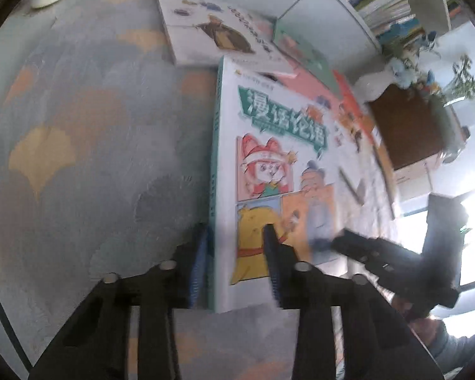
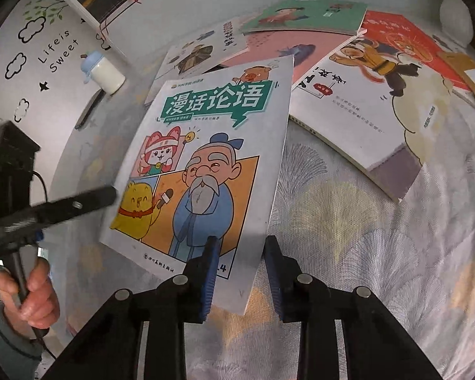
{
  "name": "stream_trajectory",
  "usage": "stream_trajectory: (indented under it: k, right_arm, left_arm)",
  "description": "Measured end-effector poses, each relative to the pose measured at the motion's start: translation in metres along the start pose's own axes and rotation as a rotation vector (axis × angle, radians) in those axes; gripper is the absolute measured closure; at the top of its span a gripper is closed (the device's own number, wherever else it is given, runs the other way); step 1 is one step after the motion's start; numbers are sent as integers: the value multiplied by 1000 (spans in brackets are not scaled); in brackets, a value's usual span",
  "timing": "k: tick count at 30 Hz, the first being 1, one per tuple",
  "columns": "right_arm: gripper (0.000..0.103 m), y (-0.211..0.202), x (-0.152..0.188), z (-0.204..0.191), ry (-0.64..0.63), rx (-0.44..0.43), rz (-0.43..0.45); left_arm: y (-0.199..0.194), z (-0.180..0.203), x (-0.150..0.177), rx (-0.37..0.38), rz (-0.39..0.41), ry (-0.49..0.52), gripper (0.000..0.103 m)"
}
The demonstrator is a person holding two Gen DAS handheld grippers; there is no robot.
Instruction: Organize books
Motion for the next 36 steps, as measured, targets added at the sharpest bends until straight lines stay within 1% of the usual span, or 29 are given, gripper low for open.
stream_trajectory:
  k: [2, 4, 6, 7, 9, 11, 12, 13, 15, 16, 17, 18, 19, 20, 21, 23, 24, 26, 28, 29, 31, 33, 34, 35, 36]
  right_arm:
    - [74, 0, 0, 0, 6, 3, 6]
    - [74, 1, -1, -2, 8, 12, 11]
    - [74, 0, 0, -3, 7, 29, 4]
    - [74, -1, 1, -4, 4, 41, 1]
    - [74, -1, 6, -6, -14, 50, 3]
    - [72, -2, 10, -10, -47, 59, 9]
    - [72, -2, 12, -11, -55, 60, 11]
    - [71, -2, 12, -11, -55, 61, 16]
    - [71, -1, 12, -7, -32, 40, 21]
    - [71, -1, 12, -5, -16, 23, 22]
    - [71, -1, 12, -2, 0, 0, 21]
    - [71, -1, 11, -1, 8, -14, 22]
    - [71, -1, 12, -1, 14, -23, 22]
    - [71, -1, 12, -1, 16, -24, 21]
    - [71, -2, 12, -1, 12, -21, 23]
    - [71, -2, 12, -3, 1, -13, 25]
    - [71, -3, 12, -3, -3, -10, 25]
    - [70, -3, 12, -4, -7, -8, 27]
    - [69, -4, 12, -4, -2, -14, 28]
    - [69, -4, 11, -4, 5, -21, 24]
    - [69, -5, 10, -1, 31, -53, -2]
    - [65, -7, 9, 5, 95, -140, -49]
    - [63, -9, 9, 8, 137, -199, -67]
    - [54, -11, 10, 11, 190, -274, -78]
    - [43, -12, 10, 13, 232, -331, -83]
  left_arm:
    - [0, 2, 0, -27, -13, 20, 77]
    - [1, 5, 2, -91, -40, 55, 79]
    - [0, 6, 5, -155, -63, 92, 77]
    - [2, 7, 9, -172, -83, 109, 77]
    - [2, 8, 13, -159, -96, 116, 76]
    - [2, 8, 11, -136, -92, 88, 76]
    - [-1, 6, 10, -112, -86, 56, 76]
    - [-7, 6, 8, -66, -68, 15, 76]
    - [-32, 20, 0, 125, 25, -34, 76]
    - [-43, 27, -3, 196, 53, -41, 76]
    - [-47, 33, -5, 223, 57, -33, 76]
    - [-45, 34, -5, 209, 53, -17, 76]
    - [-40, 31, -5, 175, 44, -1, 76]
    - [-31, 24, -3, 134, 25, -6, 76]
    - [-23, 18, -2, 126, 17, -27, 76]
    - [-7, 11, 4, 182, -17, -92, 80]
    - [0, 10, 5, 189, -32, -105, 80]
    - [12, 11, 9, 157, -49, -89, 80]
    - [12, 14, 5, 168, -38, -93, 85]
    - [9, 17, 1, 199, -22, -109, 89]
    - [2, 25, -10, 274, 4, -133, 91]
    - [-7, 33, -17, 341, 18, -151, 92]
    - [-10, 36, -20, 387, 17, -172, 92]
    - [-10, 40, -22, 422, 13, -192, 92]
    - [-10, 41, -23, 449, 10, -215, 91]
Point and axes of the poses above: each gripper's, at about its wrist camera, not at the fingertips, and y roughly the way its jaws point, z to its right, x to its underside, the point moved 8 cm from there along y, roughly the way its jaws point, and after that the axes turned 6 degrees about x, right-handed, at the moved point
